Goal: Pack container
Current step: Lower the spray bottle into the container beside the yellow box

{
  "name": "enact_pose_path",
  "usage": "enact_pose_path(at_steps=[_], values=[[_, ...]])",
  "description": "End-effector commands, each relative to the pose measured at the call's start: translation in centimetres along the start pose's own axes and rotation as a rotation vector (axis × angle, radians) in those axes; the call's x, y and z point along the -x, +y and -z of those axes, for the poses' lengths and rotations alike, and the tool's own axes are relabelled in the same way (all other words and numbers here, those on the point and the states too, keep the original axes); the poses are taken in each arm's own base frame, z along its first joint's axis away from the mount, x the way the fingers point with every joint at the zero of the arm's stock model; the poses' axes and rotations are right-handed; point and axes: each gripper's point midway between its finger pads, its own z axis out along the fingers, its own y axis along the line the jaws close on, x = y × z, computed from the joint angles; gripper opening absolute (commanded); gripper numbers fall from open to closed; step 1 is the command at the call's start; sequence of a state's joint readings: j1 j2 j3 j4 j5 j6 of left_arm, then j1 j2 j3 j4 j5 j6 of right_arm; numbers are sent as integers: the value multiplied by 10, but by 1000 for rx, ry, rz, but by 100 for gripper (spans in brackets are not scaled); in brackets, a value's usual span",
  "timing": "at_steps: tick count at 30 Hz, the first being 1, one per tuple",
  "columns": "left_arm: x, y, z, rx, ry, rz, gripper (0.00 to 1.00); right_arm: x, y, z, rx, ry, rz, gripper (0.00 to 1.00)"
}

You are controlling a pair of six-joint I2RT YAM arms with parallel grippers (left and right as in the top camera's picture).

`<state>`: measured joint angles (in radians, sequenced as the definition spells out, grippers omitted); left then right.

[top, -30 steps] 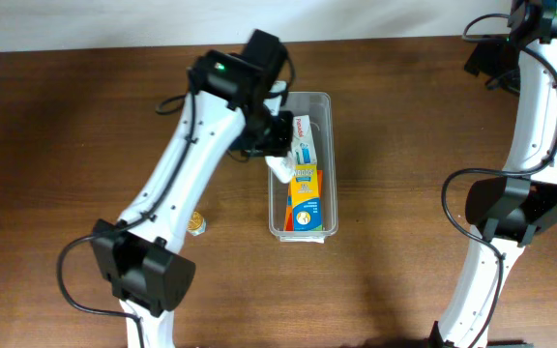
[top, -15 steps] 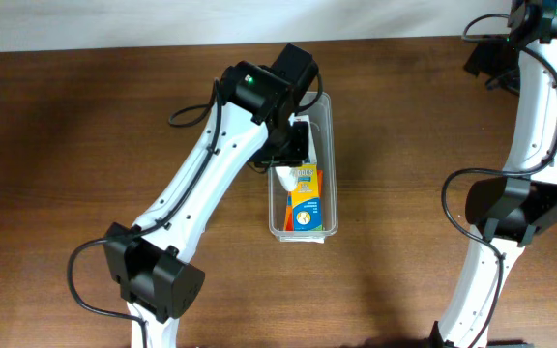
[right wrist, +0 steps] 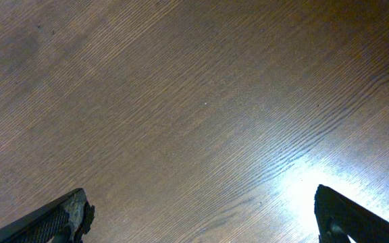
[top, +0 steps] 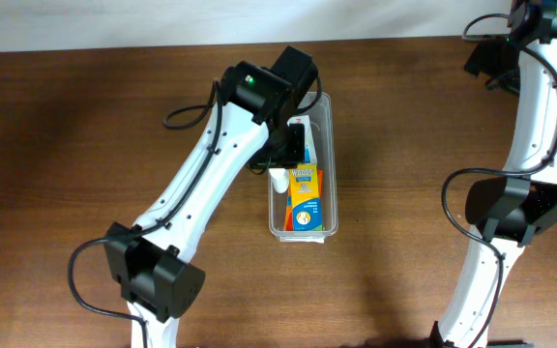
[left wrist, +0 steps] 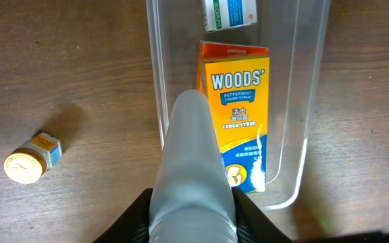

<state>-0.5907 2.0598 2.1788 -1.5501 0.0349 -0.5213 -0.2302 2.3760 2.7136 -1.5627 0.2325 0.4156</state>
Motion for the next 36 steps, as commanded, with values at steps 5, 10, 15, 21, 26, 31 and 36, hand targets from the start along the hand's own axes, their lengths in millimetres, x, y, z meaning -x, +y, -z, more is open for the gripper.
enact_pose_path(at_steps=[5, 10, 15, 21, 26, 31, 36], values=[[1, -4, -25, 20, 63, 12, 25, 4, -2, 0, -13, -17, -7, 99], [1, -4, -28, 25, 68, 10, 25, 4, -2, 1, -13, -17, -7, 98], [2, -3, -33, 41, 74, 10, 25, 4, -2, 0, -13, -17, -7, 98], [1, -2, -51, 64, 115, 11, 25, 4, -2, 1, -13, -16, -6, 98], [2, -2, -56, 65, 117, 3, 25, 4, -2, 0, -13, -17, -7, 98], [5, -3, -60, 64, 115, 1, 25, 4, -2, 0, -13, -17, -7, 99], [1, -1, -78, 87, 163, 3, 25, 4, -2, 0, -13, -17, -7, 98]])
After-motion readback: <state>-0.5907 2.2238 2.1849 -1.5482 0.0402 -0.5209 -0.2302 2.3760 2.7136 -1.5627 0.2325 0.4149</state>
